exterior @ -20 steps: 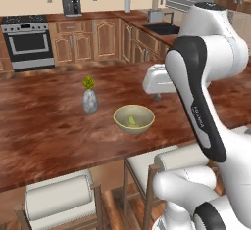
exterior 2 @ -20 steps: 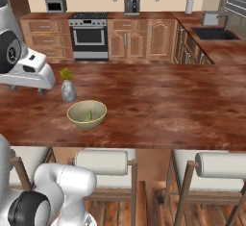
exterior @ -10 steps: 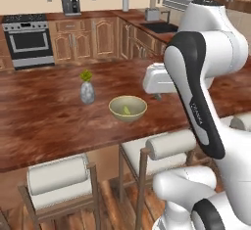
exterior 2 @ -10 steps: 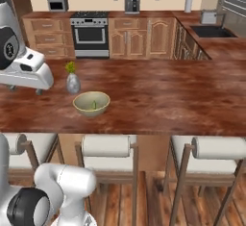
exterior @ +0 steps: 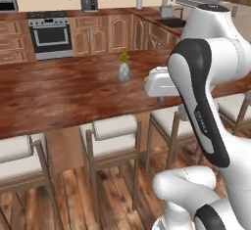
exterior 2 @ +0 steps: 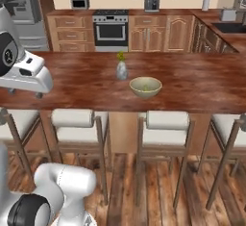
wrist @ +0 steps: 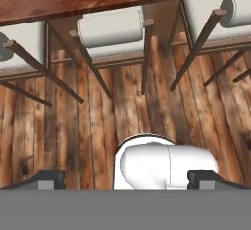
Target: There is a bowl on the dining counter. Grab a lemon wedge from the fridge and place it in the bowl. Then get the liquor bottle and glass cup from the cabinet and place them next to the bowl.
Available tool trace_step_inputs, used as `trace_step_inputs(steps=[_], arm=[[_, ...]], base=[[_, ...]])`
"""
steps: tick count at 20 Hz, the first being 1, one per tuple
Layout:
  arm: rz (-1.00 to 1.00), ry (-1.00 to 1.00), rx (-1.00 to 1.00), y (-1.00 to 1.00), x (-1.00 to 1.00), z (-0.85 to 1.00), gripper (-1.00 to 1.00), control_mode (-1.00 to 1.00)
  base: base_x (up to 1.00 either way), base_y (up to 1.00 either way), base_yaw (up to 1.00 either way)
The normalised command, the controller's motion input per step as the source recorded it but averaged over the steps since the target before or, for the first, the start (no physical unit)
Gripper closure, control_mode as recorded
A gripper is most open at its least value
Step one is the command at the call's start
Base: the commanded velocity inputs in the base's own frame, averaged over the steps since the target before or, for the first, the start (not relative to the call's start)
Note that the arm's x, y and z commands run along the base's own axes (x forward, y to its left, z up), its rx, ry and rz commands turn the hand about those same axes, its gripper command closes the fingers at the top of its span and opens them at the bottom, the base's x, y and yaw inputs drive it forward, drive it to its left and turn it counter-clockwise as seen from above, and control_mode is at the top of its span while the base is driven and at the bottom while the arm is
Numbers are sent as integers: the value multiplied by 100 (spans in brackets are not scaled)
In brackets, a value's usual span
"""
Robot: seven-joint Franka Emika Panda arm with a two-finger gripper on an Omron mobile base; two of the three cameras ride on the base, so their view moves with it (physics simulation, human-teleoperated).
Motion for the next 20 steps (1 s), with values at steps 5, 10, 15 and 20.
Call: trace_step_inputs(steps=[5,10,15,20], arm=[[0,0,0,0,0,0,-100,100],[0,0,0,0,0,0,-100,100],[0,0,0,0,0,0,-100,100],[0,0,0,0,0,0,-100,100]], base=[[-33,100,5],[-16,100,2],[-14,100,2],[-14,100,1]])
